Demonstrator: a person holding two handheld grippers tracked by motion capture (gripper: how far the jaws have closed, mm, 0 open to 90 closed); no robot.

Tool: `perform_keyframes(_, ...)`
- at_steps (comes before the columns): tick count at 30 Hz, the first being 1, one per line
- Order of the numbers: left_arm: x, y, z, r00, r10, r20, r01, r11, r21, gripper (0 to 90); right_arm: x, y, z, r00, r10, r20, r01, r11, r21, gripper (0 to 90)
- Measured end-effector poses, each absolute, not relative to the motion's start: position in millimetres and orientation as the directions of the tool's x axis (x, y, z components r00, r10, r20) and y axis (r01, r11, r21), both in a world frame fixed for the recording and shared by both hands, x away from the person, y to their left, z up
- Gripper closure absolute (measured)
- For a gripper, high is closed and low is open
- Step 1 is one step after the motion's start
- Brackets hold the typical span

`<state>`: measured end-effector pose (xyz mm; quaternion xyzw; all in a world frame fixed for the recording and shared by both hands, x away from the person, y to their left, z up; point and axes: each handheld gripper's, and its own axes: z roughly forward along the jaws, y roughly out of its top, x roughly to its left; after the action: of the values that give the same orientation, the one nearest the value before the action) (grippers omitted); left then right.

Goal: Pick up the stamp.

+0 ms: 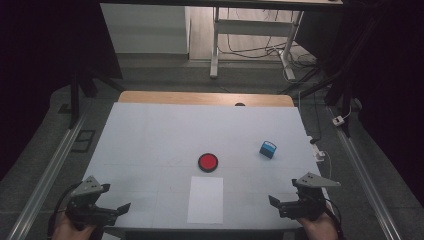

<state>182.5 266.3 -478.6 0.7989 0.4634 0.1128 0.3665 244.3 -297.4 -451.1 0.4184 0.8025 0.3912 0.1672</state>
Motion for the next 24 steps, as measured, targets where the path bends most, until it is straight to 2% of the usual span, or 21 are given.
perform_keyframes(24,182.2,265.1,-478.7,0.548,0.823,-0.149,0.653,-0.310,0.691,2.8,273.1,-291.2,-457.6,-0.650,0.760,0.031,0.515,0.410,0.753,0.0)
